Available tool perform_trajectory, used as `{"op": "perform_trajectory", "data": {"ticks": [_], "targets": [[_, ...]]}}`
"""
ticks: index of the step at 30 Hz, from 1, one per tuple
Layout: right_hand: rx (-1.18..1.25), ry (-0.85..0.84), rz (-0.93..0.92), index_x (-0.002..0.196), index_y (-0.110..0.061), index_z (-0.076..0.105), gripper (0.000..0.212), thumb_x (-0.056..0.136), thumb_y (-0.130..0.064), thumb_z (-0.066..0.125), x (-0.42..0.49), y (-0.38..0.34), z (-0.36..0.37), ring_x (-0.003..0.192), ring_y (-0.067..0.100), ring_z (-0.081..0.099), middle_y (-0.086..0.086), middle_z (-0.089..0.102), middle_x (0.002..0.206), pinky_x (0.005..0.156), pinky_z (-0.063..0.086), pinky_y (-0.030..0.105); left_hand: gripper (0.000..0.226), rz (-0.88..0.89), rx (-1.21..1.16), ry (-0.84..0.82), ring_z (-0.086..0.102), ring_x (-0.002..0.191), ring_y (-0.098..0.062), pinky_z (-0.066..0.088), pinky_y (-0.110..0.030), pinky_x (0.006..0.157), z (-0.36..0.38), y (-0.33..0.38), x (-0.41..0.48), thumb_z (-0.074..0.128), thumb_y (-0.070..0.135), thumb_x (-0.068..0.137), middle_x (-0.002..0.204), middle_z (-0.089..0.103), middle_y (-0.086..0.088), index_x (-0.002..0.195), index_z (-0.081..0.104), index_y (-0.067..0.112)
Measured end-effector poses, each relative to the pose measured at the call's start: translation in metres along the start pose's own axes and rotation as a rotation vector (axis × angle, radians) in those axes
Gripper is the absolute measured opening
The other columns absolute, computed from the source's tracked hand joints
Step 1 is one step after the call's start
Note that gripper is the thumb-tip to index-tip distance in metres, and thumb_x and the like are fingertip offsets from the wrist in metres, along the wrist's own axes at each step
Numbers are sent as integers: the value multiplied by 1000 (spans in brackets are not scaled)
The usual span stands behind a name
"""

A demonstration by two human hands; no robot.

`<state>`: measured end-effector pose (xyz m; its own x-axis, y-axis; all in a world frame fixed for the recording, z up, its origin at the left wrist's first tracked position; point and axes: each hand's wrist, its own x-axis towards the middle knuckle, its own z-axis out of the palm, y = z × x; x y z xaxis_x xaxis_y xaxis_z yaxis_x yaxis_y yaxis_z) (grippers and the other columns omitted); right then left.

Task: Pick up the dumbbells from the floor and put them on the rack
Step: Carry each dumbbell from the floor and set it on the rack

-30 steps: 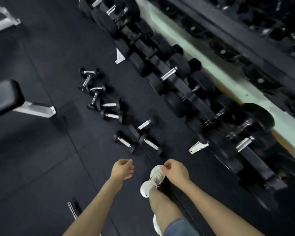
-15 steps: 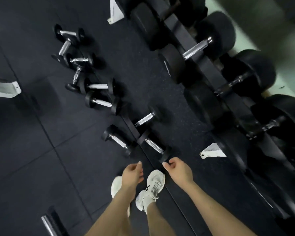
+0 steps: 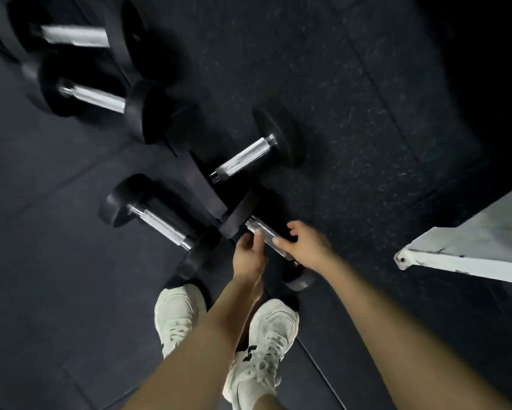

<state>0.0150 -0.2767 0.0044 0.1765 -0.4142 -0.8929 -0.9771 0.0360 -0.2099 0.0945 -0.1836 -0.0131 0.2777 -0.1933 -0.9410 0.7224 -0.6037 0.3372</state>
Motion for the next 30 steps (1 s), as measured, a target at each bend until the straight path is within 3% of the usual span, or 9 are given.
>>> {"op": "perform_trajectory", "data": {"ticks": [2,4,8,10,14,17,19,25,30], "targets": [[-31,-95,-12,144,-15,36,68,88,-45,59,28,1,8,128,27,50,10,50,142,104,41,36,36,0,-41,-6,64,96,-20,52,-35,89,7,-9,29,54,37,92,105,67,-6,118,55,11],[-77,-170,6,144,-12,35,67,89,-43,58,46,5,15,126,29,51,12,51,140,103,43,38,46,-27,-89,-5,58,118,-28,44,-45,106,12,-14,45,55,34,92,127,61,-12,132,47,11],[-154,-229,0,122,-19,53,46,85,-47,58,57,16,24,91,23,63,6,66,111,76,50,32,40,-59,-223,-2,54,123,-33,39,-52,108,16,-18,62,50,20,96,131,56,-19,133,44,9],[-176,-205,-3,103,-25,58,34,83,-52,58,54,18,26,79,20,61,1,66,94,65,46,28,30,-51,-232,-1,55,117,-36,40,-56,106,15,-18,65,50,16,96,123,58,-22,125,48,7],[-144,-152,16,93,-26,59,27,84,-51,55,37,17,31,88,26,63,1,64,89,74,51,33,14,-59,-181,32,56,99,-32,47,-54,94,13,-11,53,52,19,95,99,62,-13,109,53,15],[-107,-180,16,94,-24,59,23,87,-45,52,8,16,33,83,24,63,1,64,86,69,47,31,11,-52,-94,17,55,92,-34,49,-44,81,3,-6,24,55,23,93,106,63,-22,103,57,17],[-67,-182,20,92,-22,59,25,88,-45,51,-19,14,33,83,24,63,2,67,88,70,47,32,12,-37,-65,4,58,87,-31,50,-39,78,-6,-1,-6,58,23,92,101,65,-17,102,60,16],[209,-178,39,76,-21,58,37,83,-57,58,-132,-2,19,83,27,68,7,71,84,74,50,34,3,-26,-2,-45,58,61,-17,53,-18,45,-21,35,-122,61,13,90,81,65,-6,90,62,17],[231,-149,12,74,-25,52,34,87,-56,52,-252,-17,-23,82,23,63,-2,63,79,69,46,32,25,32,155,-50,63,70,-19,55,-22,46,-23,74,-242,66,15,86,85,67,-4,110,63,8]]}}
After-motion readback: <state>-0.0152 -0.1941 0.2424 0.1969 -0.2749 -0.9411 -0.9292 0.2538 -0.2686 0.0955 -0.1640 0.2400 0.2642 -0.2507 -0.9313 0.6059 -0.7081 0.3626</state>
